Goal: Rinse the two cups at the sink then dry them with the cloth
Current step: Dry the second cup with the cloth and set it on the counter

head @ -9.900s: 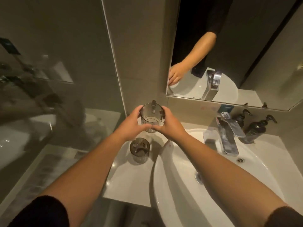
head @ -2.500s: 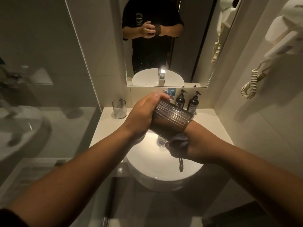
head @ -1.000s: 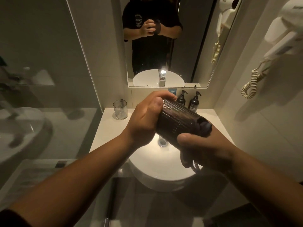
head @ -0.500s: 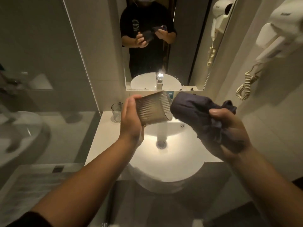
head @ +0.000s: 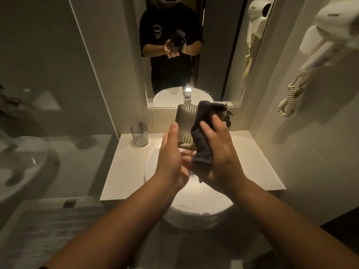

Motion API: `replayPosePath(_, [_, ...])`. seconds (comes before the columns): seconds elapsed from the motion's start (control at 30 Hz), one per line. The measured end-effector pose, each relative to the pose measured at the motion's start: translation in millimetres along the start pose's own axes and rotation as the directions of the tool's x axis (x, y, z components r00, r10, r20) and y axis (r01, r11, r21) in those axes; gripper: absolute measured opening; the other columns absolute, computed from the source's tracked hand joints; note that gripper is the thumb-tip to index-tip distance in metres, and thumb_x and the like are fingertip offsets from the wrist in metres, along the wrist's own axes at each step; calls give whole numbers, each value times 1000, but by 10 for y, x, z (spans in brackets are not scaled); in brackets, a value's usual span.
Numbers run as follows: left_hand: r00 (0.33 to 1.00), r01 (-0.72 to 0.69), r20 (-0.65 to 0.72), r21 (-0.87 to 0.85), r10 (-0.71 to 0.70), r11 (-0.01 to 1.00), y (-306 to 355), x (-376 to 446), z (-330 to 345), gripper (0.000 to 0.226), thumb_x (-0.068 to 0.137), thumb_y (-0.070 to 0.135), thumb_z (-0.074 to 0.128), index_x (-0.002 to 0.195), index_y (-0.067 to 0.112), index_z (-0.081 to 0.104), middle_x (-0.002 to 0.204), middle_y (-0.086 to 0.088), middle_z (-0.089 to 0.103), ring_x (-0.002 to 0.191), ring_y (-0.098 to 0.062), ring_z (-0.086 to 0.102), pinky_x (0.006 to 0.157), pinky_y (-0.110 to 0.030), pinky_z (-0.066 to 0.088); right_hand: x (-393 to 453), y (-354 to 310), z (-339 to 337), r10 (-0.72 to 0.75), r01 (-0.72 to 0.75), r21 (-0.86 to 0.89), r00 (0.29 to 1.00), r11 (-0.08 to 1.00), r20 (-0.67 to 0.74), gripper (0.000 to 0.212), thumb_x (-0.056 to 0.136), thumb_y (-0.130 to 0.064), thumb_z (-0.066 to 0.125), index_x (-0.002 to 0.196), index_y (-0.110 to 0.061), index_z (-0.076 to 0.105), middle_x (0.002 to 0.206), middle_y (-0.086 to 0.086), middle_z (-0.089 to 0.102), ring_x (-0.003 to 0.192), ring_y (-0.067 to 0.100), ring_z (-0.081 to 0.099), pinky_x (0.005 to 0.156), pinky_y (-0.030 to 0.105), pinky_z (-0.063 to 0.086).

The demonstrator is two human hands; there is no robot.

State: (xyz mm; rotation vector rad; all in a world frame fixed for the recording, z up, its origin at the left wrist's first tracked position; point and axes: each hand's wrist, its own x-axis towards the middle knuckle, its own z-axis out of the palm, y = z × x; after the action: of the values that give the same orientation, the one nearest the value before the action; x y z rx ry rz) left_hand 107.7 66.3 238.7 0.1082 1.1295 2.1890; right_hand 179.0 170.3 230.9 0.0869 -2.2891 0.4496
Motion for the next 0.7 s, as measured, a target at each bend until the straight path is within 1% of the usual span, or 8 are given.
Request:
replayPosePath(0.1, [989, -88, 131, 109, 74, 990, 16, -3, -53, 50, 97, 47, 53, 141, 22, 50, 130, -15, 66, 115, -36, 67, 95, -52, 56, 102, -13, -110, 65, -78, 196, 995, 977, 70, 88, 79, -71, 51, 142, -12, 32, 157, 11, 19, 145, 31, 22, 106, 57, 38])
replayPosePath(0.17, [973, -85, 227, 169, 45, 982, 80, 15, -92, 51, 99, 39, 50, 145, 17, 44, 136, -18, 62, 120, -38, 64, 98, -55, 54, 164, -39, -185, 120, -136, 322, 990, 937, 70, 88, 80, -78, 37, 138, -13, 40, 159, 1, 14, 146, 22, 19, 111, 51, 35])
replayPosePath(0.23, [959, -69, 284, 259, -8, 963, 131, 37, -123, 54, 99, 40, 47, 145, 13, 43, 138, -22, 59, 123, -38, 62, 100, -54, 53, 228, -86, -241, 193, -204, 371, 979, 906, 66, 81, 82, -77, 33, 129, -14, 50, 159, -4, 15, 145, 15, 21, 110, 38, 36])
replayPosePath(0.3, [960, -84, 280, 316, -8, 945, 196, 38, -85, 48, 104, 45, 36, 134, 15, 56, 129, -20, 67, 117, -31, 67, 95, -46, 56, 269, -125, -263, 214, -221, 338, 975, 915, 59, 58, 87, -58, 44, 122, -13, 54, 159, -1, 18, 141, 6, 25, 105, 25, 39])
replayPosePath(0.33, [964, -82, 265, 316, -5, 945, 218, 43, -58, 51, 105, 50, 27, 128, 19, 61, 122, -14, 72, 112, -27, 69, 92, -42, 58, 268, -134, -261, 194, -203, 310, 979, 929, 60, 50, 85, -46, 48, 122, -13, 53, 158, 2, 19, 141, 6, 25, 105, 26, 40])
replayPosePath(0.43, [981, -41, 193, 298, -18, 954, 255, 64, 35, 65, 101, 65, 19, 126, 28, 65, 120, -5, 74, 112, -22, 71, 97, -45, 55, 206, -130, -224, 47, -64, 185, 995, 981, 92, 64, 81, -29, 52, 140, -7, 40, 158, 13, 18, 146, 23, 19, 109, 45, 39])
replayPosePath(0.57, [992, -32, 123, 285, -3, 958, 178, 99, 77, 63, 98, 69, 22, 121, 34, 70, 120, -1, 75, 116, -21, 69, 101, -44, 52, 132, -118, -166, -41, 48, -61, 992, 997, 116, 70, 84, -34, 55, 145, -6, 35, 156, 18, 21, 147, 31, 10, 116, 49, 24])
replayPosePath(0.7, [996, -19, 85, 202, 2, 979, 107, 94, 83, 63, 98, 70, 27, 124, 30, 69, 120, -5, 75, 117, -24, 68, 96, -39, 55, 63, -164, -81, -75, 91, -157, 992, 983, 104, 66, 87, -41, 57, 142, -8, 41, 153, 18, 29, 146, 32, 15, 117, 48, 21])
